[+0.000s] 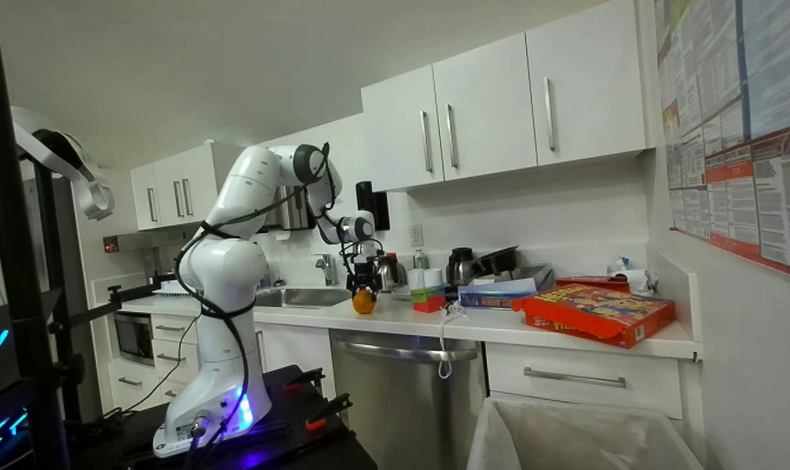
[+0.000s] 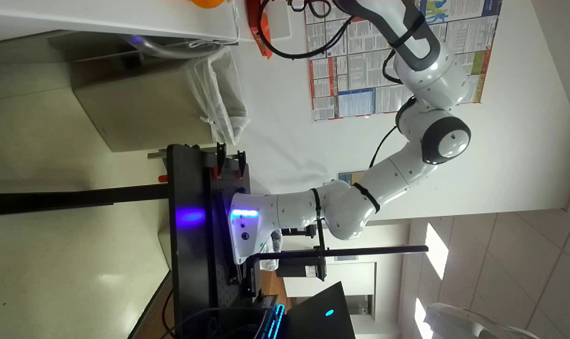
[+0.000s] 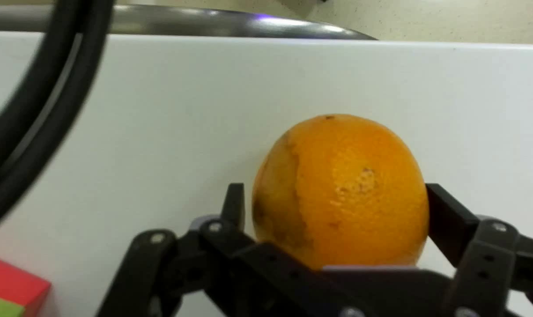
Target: Put the orange object into the bin
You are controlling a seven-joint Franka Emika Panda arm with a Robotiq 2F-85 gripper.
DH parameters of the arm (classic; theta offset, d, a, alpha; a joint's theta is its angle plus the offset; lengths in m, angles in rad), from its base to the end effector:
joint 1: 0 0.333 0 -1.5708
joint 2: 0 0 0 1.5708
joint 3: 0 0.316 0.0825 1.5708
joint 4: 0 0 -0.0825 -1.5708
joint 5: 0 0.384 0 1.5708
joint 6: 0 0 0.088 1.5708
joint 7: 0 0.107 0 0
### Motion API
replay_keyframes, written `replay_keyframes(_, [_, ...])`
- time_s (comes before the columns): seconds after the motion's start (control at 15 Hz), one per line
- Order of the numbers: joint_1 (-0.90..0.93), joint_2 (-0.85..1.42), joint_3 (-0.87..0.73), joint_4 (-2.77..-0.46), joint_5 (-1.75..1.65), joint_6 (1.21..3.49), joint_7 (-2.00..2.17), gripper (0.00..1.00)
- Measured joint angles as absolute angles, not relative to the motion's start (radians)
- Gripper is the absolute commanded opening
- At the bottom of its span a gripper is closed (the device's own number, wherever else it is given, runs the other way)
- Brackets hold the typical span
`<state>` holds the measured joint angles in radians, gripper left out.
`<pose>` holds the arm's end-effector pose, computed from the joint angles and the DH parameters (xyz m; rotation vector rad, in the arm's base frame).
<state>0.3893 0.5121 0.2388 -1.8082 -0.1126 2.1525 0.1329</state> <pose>0.5214 0.3610 0.2545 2.9899 0.8333 -0.2343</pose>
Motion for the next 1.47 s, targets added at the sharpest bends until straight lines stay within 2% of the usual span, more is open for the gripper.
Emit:
replay_keyframes(0.13, [0.389, 0.522, 0.239, -1.811, -0.113, 2.153, 0.115, 1.00])
replay_keyframes(0.2, [0.389, 0.525, 0.239, -1.813, -0.113, 2.153, 0.103, 0.75])
replay_keyframes(0.27, [0.389, 0.527, 0.239, -1.816, -0.113, 2.153, 0.094, 0.74])
replay_keyframes(0.4, [0.388, 0.528, 0.239, -1.819, -0.113, 2.153, 0.070, 0.61])
replay_keyframes(0.6, [0.387, 0.525, 0.239, -1.819, -0.113, 2.153, 0.043, 0.58])
replay_keyframes(1.47, [0.349, 0.477, 0.245, -1.804, -0.105, 2.089, -0.046, 0.58])
